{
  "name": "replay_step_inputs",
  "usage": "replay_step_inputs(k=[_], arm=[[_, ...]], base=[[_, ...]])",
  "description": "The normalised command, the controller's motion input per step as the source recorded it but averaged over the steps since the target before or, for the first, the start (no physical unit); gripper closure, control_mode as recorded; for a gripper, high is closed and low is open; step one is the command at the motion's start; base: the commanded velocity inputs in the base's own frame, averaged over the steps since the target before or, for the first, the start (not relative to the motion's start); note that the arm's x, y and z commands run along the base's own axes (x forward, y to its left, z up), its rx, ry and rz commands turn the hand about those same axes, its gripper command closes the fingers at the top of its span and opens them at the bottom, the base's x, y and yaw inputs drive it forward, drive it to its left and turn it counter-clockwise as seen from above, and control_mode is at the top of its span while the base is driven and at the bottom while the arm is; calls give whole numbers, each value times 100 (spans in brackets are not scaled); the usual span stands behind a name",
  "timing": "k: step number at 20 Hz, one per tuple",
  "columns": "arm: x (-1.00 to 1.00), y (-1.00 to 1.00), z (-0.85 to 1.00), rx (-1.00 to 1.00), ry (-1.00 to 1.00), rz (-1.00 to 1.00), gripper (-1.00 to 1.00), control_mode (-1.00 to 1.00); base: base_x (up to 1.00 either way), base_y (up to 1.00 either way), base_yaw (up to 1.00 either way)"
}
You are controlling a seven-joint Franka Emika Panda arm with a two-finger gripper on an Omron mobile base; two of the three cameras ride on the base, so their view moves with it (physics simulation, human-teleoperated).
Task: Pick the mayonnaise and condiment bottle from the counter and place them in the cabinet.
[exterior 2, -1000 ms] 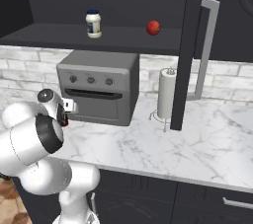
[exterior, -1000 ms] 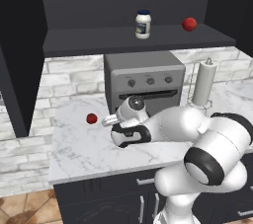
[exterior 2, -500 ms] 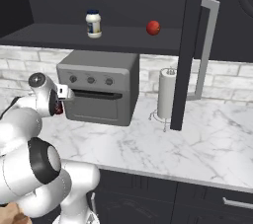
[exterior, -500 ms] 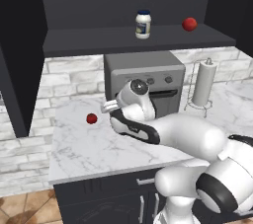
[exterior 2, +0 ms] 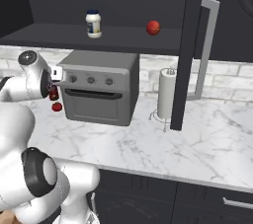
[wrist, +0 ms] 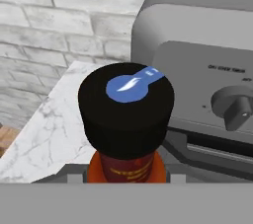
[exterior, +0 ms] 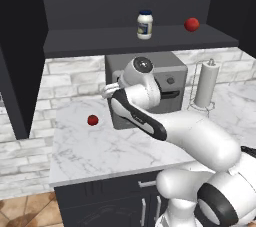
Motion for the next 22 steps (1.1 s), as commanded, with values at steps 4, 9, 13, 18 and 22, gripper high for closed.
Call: replay_step_inputs(k=[4, 9, 13, 18, 22], arm=[[-46, 0, 60, 0, 0, 0, 100, -100], [-45, 0, 61, 0, 0, 0, 100, -100], [-30, 0, 67, -1, 0, 0, 100, -100], [-15, -8, 59, -1, 0, 0, 100, -100], [-3, -14, 68, -1, 0, 0, 100, -100]], base=[[0, 0, 0], [0, 0, 0], [0, 0, 0], [0, 0, 0], [0, 0, 0]])
